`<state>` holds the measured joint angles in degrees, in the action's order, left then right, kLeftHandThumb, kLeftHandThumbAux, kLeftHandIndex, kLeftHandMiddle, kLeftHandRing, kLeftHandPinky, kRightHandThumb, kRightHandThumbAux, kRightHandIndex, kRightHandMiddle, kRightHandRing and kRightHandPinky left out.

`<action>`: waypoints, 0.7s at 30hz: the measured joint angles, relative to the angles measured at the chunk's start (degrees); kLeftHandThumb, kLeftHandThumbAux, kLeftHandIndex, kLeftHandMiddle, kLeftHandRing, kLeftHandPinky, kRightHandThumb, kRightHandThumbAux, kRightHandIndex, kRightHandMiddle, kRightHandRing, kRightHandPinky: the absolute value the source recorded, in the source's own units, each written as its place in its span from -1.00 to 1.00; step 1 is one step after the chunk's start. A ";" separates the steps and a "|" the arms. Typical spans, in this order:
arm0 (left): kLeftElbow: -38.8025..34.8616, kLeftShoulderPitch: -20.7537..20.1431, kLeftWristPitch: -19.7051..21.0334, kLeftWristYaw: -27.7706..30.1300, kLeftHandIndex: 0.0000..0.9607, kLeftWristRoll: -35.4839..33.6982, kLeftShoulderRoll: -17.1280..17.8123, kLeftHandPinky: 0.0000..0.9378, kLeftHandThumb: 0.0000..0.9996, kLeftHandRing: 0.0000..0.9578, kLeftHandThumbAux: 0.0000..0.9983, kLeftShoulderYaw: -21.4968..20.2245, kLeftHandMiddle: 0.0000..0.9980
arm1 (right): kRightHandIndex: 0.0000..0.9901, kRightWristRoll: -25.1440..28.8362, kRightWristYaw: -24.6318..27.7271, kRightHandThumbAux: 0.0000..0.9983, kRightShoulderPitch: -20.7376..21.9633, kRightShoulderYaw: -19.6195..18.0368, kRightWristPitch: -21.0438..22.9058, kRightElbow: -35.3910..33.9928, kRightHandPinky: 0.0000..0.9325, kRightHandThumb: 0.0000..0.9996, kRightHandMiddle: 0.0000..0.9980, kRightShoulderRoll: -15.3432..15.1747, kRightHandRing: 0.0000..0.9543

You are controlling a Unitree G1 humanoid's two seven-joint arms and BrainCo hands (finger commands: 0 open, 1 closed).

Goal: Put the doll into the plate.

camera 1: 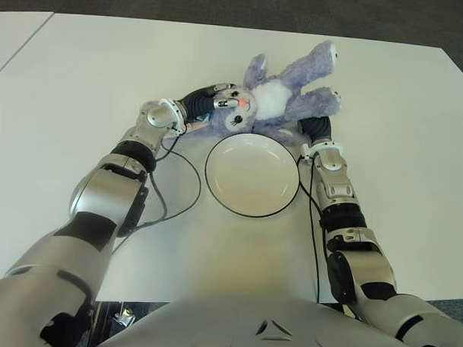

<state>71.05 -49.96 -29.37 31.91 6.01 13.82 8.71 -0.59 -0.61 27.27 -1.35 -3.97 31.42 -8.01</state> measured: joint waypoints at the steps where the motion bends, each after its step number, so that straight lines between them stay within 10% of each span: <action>1: 0.00 0.08 0.69 1.15 -1.00 -1.11 -0.31 -1.00 -0.86 -1.00 -0.35 -0.98 -1.00 | -0.11 0.00 0.01 0.43 0.03 0.00 -0.08 0.07 0.92 0.43 0.82 0.02 0.88; 21: -1.01 2.39 5.50 7.48 -1.00 -9.00 -3.67 -1.00 -1.00 -1.00 -0.50 -8.92 -1.00 | -0.11 0.20 0.49 0.43 0.10 -0.01 -0.27 0.33 0.90 0.42 0.79 0.09 0.86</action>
<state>70.04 -47.57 -23.87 39.39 -3.00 10.16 -0.21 -0.39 -0.12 27.37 -1.35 -4.24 31.74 -7.91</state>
